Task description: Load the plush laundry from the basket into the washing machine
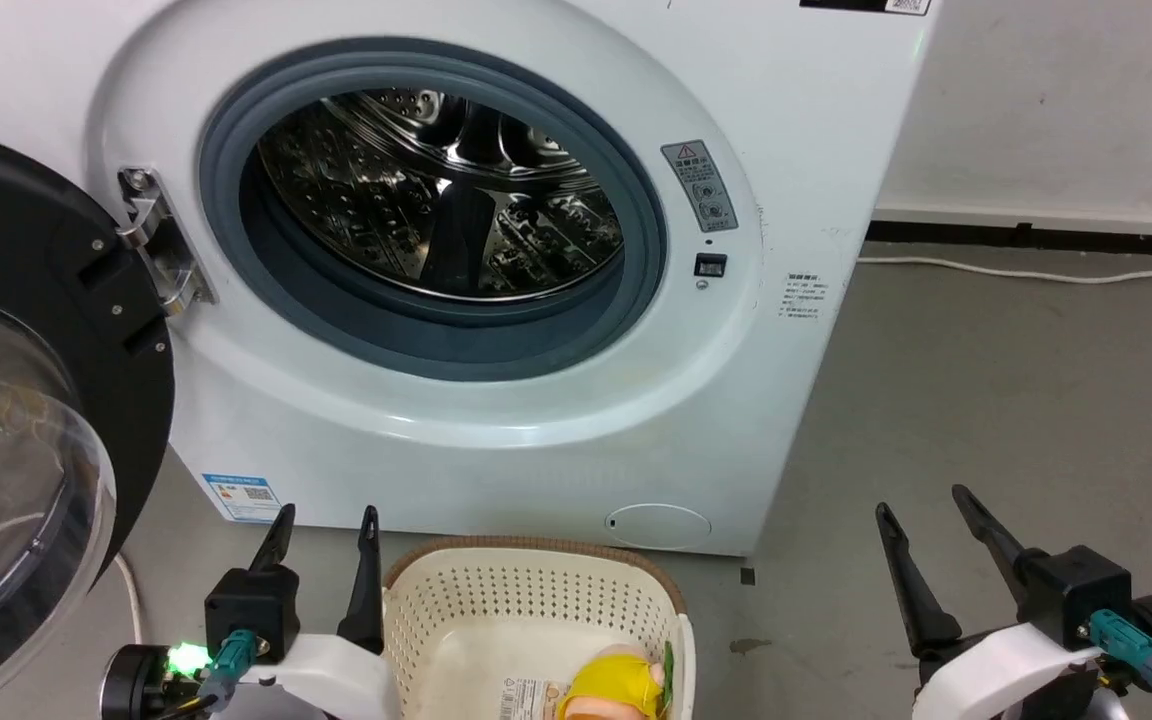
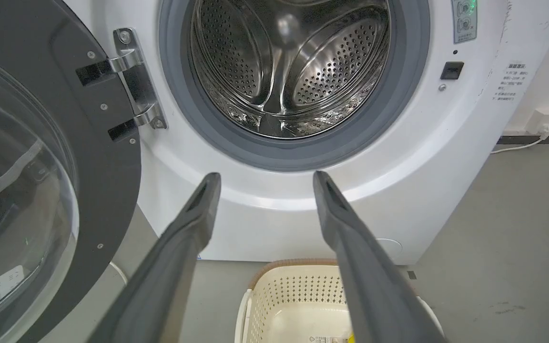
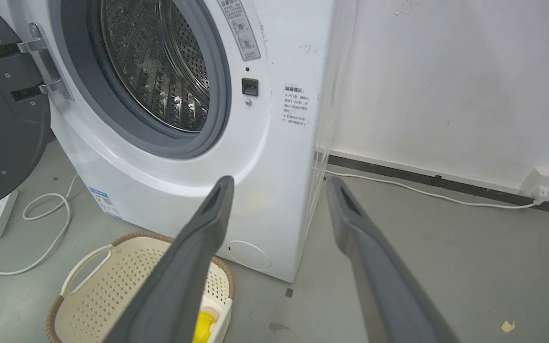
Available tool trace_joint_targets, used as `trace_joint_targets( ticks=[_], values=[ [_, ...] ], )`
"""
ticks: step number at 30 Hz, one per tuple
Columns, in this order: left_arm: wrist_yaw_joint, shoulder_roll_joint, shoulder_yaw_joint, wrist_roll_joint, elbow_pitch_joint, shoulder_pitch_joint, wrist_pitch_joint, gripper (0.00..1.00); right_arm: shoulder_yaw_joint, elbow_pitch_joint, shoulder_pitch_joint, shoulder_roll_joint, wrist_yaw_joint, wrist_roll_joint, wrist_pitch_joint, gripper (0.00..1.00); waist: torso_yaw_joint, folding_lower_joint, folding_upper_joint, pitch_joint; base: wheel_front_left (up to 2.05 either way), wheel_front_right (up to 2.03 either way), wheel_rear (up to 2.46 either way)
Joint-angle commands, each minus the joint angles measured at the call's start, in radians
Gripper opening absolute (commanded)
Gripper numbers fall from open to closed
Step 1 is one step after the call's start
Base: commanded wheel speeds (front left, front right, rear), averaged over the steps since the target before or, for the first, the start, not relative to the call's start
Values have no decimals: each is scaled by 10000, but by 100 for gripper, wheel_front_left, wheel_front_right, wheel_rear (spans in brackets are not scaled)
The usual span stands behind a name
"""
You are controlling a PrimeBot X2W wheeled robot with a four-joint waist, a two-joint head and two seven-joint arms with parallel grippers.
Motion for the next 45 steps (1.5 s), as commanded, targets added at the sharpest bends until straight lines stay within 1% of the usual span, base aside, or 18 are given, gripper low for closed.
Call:
trace_joint_targets(
  ticks=[1,8,16,22,32,45],
  values=[
    [63,7,-49,-3,52,-127,-118,100,-36,-19,-43,-1,-1,128,-102,100,-43,0,-1,88,0,0,0],
    [55,83,-188,12,244,-351,-265,100,17,-104,-178,-2,-1,225,-247,100,-239,0,-1,511,0,0,0],
    [-49,149,-335,-50,732,-688,-411,100,96,-182,-337,-3,-2,391,-393,100,-496,0,-1,964,0,0,0],
    [-240,190,-475,-224,1580,-1153,-483,100,135,-215,-462,-4,-2,546,-538,100,-782,0,-1,1461,0,0,0],
    [-435,314,-777,-408,2776,-1938,-344,100,168,-331,-653,-5,-3,837,-726,100,-1094,0,-1,2215,0,0,0],
    [-611,615,-1618,-838,4685,-3146,160,100,367,-419,-994,-6,-4,1392,-995,100,-1632,0,-1,3418,0,0,0]
  ],
)
